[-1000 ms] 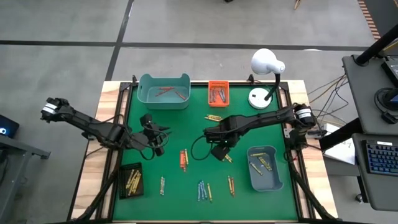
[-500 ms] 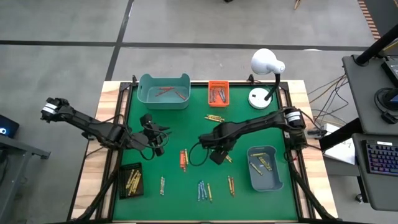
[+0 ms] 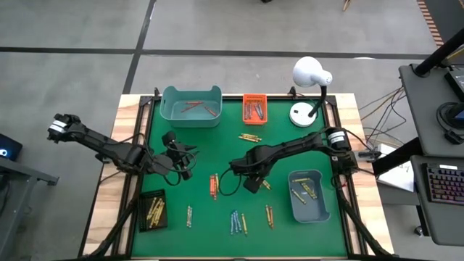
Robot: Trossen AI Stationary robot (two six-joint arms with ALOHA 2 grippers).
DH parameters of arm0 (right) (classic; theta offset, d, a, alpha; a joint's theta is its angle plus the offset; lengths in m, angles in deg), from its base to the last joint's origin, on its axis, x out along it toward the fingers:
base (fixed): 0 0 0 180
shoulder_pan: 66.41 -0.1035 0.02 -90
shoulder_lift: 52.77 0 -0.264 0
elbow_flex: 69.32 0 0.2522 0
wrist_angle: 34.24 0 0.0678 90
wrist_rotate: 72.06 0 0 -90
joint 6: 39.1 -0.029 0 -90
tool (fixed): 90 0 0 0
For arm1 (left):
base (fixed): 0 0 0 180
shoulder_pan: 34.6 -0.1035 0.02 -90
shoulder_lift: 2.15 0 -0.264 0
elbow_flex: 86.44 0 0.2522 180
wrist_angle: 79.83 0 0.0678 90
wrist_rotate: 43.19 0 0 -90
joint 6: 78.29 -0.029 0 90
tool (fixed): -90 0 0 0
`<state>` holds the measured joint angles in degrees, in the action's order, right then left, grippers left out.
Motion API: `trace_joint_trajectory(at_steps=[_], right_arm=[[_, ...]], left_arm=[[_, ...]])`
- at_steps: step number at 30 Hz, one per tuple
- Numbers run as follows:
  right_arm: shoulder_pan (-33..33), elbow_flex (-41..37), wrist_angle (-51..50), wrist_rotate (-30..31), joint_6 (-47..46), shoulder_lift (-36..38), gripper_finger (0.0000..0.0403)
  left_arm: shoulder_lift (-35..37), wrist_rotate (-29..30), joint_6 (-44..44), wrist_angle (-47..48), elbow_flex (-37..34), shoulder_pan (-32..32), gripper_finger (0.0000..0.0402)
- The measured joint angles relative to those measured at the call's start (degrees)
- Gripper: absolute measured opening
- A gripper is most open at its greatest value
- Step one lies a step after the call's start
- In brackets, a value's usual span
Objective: Sort crayons
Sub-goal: Put the green crayon into the blue bin
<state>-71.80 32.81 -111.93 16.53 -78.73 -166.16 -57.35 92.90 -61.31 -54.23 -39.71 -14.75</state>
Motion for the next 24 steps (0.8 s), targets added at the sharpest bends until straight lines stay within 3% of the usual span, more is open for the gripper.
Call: trace_joint_trajectory(at_steps=[24], right_arm=[[0.0, -2.6, 4.8, 5.1, 0.9, -0.1, 0.0139]], left_arm=[[0.0, 0.0, 0.0, -1.8, 0.0, 0.0, 0.0077]])
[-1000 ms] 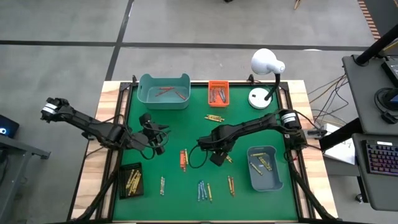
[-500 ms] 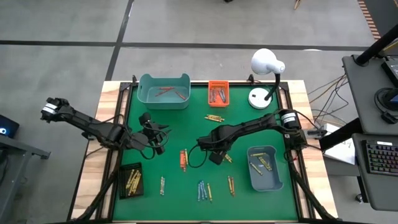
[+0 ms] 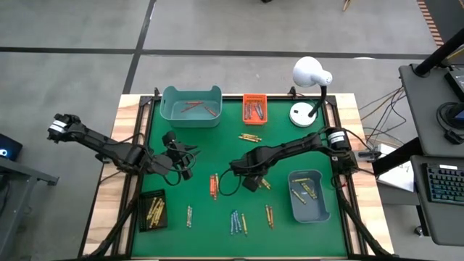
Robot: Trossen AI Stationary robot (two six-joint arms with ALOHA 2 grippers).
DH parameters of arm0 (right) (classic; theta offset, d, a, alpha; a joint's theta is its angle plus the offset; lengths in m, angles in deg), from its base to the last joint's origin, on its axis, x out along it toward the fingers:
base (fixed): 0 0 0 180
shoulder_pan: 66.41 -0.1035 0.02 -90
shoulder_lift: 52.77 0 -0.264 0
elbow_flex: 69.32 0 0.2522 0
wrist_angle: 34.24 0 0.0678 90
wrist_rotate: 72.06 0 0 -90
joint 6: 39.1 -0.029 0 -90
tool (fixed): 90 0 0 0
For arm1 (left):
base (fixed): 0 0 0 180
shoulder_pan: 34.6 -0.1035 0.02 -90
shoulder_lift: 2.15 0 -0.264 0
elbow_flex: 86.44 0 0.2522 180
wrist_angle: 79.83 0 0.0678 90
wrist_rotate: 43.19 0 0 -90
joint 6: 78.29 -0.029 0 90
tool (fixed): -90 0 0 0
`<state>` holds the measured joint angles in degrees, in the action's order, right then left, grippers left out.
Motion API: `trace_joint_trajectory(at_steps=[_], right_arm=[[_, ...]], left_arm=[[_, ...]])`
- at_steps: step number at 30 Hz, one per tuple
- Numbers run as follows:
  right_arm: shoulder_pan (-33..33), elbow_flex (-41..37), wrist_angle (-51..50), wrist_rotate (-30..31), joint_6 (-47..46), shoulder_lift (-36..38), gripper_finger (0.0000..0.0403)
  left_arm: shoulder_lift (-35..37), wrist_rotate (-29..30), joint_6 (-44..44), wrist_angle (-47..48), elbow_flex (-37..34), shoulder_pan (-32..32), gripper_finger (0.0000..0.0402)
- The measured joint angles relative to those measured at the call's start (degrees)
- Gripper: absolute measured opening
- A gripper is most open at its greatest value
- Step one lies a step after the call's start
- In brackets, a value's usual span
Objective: Sort crayons
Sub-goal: Put the green crayon into the blue bin
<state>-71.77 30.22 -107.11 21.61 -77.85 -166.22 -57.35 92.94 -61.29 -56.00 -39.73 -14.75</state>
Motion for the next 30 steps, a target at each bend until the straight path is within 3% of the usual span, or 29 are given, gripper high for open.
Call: trace_joint_trajectory(at_steps=[15, 24, 27, 30], right_arm=[[0.0, -3.1, 1.8, 1.0, 0.4, 0.0, 0.0134], [-0.1, -4.2, 5.1, 2.1, -0.1, 0.0, 0.0020], [0.0, -3.6, 5.4, 5.0, 0.0, 0.2, 0.0014], [1.1, -1.8, 6.3, 12.8, 0.5, 0.5, 0.0013]], left_arm=[[0.0, 0.0, 0.0, -1.1, 0.0, 0.0, 0.0077], [0.0, 0.0, 0.0, -2.2, 0.0, -0.1, 0.0077], [0.0, 0.0, 0.0, -3.1, 0.0, -0.1, 0.0077], [0.0, 0.1, -0.1, -4.7, 0.0, -0.1, 0.0077]])
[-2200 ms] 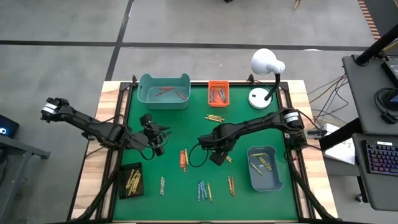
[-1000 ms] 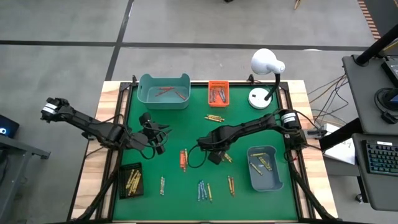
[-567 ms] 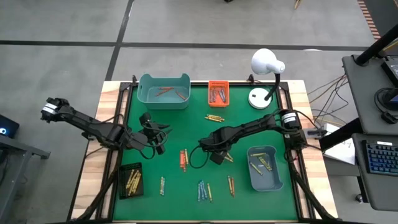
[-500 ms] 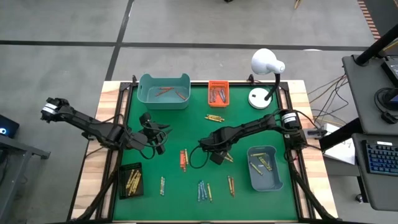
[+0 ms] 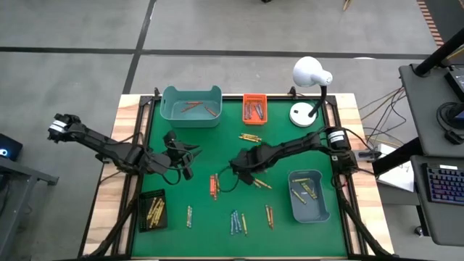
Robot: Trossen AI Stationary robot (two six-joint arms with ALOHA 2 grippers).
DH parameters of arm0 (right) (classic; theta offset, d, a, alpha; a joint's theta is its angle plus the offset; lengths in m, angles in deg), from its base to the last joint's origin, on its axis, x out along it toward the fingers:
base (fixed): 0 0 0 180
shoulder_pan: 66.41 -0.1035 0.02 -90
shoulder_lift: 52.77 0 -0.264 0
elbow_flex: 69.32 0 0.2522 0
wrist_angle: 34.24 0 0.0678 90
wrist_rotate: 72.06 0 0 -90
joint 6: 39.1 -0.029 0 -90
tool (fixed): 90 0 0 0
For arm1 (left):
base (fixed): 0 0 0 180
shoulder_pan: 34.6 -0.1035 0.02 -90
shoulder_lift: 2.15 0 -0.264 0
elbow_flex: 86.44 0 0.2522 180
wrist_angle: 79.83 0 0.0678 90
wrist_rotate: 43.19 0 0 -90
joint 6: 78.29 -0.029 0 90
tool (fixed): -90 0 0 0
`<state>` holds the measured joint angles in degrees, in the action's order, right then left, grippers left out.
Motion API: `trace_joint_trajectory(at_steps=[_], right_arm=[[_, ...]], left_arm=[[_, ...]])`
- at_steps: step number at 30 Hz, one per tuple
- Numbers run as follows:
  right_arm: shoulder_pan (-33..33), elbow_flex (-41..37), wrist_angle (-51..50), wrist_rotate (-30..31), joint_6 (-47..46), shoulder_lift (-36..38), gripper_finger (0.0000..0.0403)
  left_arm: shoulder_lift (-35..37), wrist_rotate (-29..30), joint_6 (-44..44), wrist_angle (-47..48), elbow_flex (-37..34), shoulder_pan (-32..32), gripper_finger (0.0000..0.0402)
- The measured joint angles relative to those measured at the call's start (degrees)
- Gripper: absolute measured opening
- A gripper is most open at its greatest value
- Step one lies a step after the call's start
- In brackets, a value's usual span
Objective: Sort crayons
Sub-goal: Put the green crayon into the blue bin
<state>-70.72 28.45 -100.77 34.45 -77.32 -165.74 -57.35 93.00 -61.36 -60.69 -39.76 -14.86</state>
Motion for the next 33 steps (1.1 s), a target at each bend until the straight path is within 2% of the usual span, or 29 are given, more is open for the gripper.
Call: trace_joint_trajectory(at_steps=[3, 8, 10, 12, 14, 21, 28, 33], right_arm=[[1.2, 3.0, -1.8, 4.5, 2.5, 2.4, 0.0012], [2.2, 6.6, -5.8, 4.5, 6.9, 8.4, 0.0012], [2.2, 7.7, -8.1, 3.3, 7.7, 11.6, 0.0012], [2.2, 7.9, -11.3, -1.2, 7.4, 15.2, 0.0012], [1.6, 7.6, -14.0, -5.0, 4.4, 18.4, 0.0012], [-4.9, 1.2, -23.3, -10.9, -12.7, 27.0, 0.0012], [-13.1, -12.6, -22.9, -19.1, -31.9, 32.3, 0.0012], [-17.9, -21.9, -18.2, -22.5, -40.2, 33.1, 0.0012]], left_arm=[[0.0, 0.0, -1.1, -1.5, 0.0, 0.0, 0.0077], [0.0, 0.0, -1.6, -3.1, 0.0, 0.0, 0.0077], [0.0, 0.0, -1.7, -3.1, 0.0, 0.0, 0.0077], [0.0, 0.0, -1.7, -3.1, 0.0, 0.0, 0.0077], [0.0, 0.0, -1.7, -3.3, 0.0, 0.0, 0.0077], [0.0, 0.0, -1.9, -3.6, 0.2, 0.0, 0.0077], [0.0, 0.0, -2.9, -4.1, 0.2, 0.0, 0.0077], [0.0, 0.0, -2.9, -4.1, 0.2, 0.0, 0.0077]])
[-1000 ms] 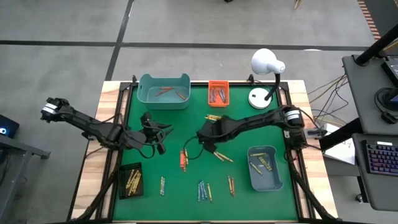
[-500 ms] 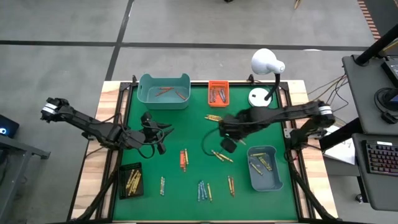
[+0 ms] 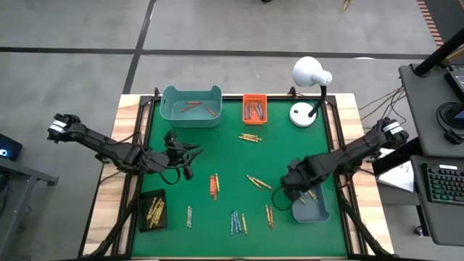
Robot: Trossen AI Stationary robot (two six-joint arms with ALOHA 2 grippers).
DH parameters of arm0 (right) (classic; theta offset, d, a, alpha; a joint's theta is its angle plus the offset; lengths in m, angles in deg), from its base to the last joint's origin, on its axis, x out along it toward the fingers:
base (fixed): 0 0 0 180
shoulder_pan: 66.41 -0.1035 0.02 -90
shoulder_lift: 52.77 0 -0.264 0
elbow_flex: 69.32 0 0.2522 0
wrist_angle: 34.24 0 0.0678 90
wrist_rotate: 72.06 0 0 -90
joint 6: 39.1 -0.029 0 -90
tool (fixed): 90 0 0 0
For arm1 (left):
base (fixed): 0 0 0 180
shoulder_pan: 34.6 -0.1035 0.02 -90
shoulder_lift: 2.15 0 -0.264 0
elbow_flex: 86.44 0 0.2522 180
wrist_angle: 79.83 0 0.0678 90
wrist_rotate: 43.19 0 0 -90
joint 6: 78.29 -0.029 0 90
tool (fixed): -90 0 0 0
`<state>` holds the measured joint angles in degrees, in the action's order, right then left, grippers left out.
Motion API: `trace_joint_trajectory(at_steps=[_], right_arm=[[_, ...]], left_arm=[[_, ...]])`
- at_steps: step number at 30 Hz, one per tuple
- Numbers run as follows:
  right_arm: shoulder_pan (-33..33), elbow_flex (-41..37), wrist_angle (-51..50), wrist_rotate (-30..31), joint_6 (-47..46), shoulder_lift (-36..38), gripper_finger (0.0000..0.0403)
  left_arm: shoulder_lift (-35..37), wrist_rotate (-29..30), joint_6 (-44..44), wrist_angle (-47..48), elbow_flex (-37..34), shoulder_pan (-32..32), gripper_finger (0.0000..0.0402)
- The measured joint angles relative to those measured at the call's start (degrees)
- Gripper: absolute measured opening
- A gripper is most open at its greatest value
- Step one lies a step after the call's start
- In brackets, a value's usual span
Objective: Sort crayons
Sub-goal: Put the green crayon into the blue bin, then put the yellow crayon into the black bin
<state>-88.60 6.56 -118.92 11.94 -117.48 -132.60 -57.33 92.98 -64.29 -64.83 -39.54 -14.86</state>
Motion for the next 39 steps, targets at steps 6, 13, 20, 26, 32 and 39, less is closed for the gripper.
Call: trace_joint_trajectory(at_steps=[6, 13, 20, 26, 32, 39], right_arm=[[-1.6, -6.3, 6.0, -0.5, -1.9, 0.1, 0.0012], [-0.9, -6.7, 6.1, -0.5, 1.3, 1.2, 0.0013], [-0.1, -5.3, 6.6, 0.5, 2.0, 1.2, 0.0035], [0.9, -5.1, 6.8, 1.3, 2.8, 1.1, 0.0074], [2.6, -3.2, 6.2, 1.1, 4.1, 1.6, 0.0107], [6.0, 8.8, -1.8, 1.8, 9.1, 1.9, 0.0114]], left_arm=[[0.0, 0.0, 0.0, 0.0, 0.0, 0.0, 0.0077], [0.0, 0.0, 0.0, 0.0, 0.0, 0.0, 0.0077], [0.0, 0.0, 0.0, 0.0, 0.0, 0.0, 0.0077], [0.0, 0.0, 0.0, 0.0, 0.0, 0.0, 0.0077], [0.0, -0.1, 0.0, 0.0, 0.0, 0.0, 0.0077], [0.0, -0.1, 0.0, 0.0, 0.0, 0.0, 0.0077]])
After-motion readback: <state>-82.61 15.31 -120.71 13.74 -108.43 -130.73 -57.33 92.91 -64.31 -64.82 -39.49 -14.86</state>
